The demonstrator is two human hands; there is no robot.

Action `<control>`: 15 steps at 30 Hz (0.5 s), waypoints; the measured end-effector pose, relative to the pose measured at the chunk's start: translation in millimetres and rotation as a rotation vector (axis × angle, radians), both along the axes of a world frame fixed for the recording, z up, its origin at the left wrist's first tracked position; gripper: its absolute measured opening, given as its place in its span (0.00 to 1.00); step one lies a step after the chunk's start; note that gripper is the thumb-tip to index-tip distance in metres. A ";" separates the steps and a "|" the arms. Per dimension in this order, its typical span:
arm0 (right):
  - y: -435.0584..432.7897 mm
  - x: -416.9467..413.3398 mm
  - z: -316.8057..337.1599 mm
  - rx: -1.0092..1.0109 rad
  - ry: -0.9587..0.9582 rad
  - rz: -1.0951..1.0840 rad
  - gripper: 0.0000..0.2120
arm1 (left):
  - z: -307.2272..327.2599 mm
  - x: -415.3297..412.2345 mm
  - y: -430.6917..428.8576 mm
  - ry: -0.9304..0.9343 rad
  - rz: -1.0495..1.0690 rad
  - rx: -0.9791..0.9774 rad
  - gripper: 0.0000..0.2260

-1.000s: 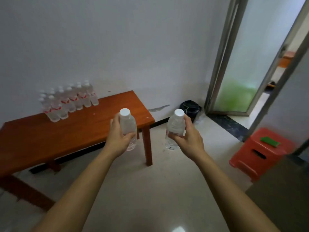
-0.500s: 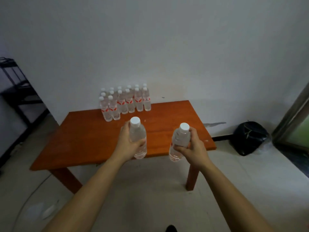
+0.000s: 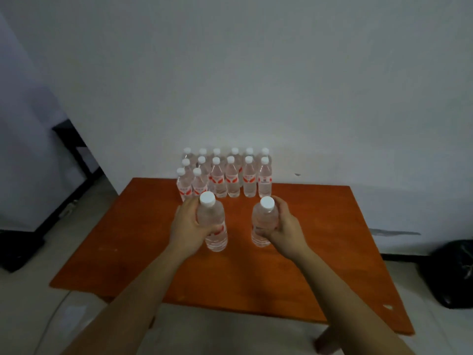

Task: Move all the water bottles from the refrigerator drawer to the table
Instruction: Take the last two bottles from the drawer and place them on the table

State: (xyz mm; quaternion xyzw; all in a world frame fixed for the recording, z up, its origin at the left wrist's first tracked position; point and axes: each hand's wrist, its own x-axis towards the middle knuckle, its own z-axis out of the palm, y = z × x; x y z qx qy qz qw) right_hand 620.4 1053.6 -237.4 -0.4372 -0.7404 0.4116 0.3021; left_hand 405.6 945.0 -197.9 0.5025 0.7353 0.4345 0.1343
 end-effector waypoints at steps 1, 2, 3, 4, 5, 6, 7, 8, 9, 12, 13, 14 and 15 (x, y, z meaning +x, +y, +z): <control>13.7 -12.0 -2.9 -0.004 -0.016 0.025 0.42 | -6.1 -10.3 13.0 -0.016 -0.006 -0.012 0.31; 26.3 -23.2 -6.8 0.002 -0.035 0.047 0.41 | -11.3 -19.4 25.8 -0.028 -0.013 -0.020 0.31; 38.9 -34.1 -11.7 0.008 -0.056 0.064 0.40 | -16.9 -28.5 39.4 -0.034 -0.017 -0.031 0.32; 51.1 -45.1 -16.3 0.011 -0.079 0.077 0.39 | -23.8 -38.4 53.9 -0.049 -0.022 -0.042 0.33; 63.4 -55.8 -20.6 0.013 -0.104 0.086 0.38 | -30.6 -48.5 69.0 -0.056 -0.026 -0.052 0.33; 75.4 -66.4 -24.7 0.011 -0.127 0.088 0.37 | -38.0 -59.6 84.4 -0.064 -0.025 -0.065 0.33; 86.9 -77.0 -27.8 0.006 -0.147 0.084 0.37 | -44.6 -70.3 99.2 -0.063 -0.028 -0.086 0.33; 98.9 -87.3 -31.3 0.000 -0.166 0.075 0.37 | -50.9 -81.2 113.8 -0.062 -0.036 -0.095 0.32; 110.4 -97.5 -34.4 -0.007 -0.185 0.064 0.36 | -56.6 -92.2 128.3 -0.052 -0.049 -0.109 0.32; 143.9 -127.8 -42.2 -0.039 -0.248 0.045 0.35 | -73.5 -123.4 170.6 -0.026 -0.093 -0.153 0.30; 153.6 -136.8 -45.6 -0.046 -0.267 0.042 0.34 | -78.3 -131.6 183.1 -0.017 -0.110 -0.172 0.28; 162.7 -145.6 -49.6 -0.048 -0.283 0.040 0.34 | -83.4 -138.7 195.4 -0.004 -0.127 -0.186 0.27; 171.7 -154.1 -54.4 -0.051 -0.294 0.035 0.34 | -87.6 -144.9 206.9 0.008 -0.137 -0.202 0.25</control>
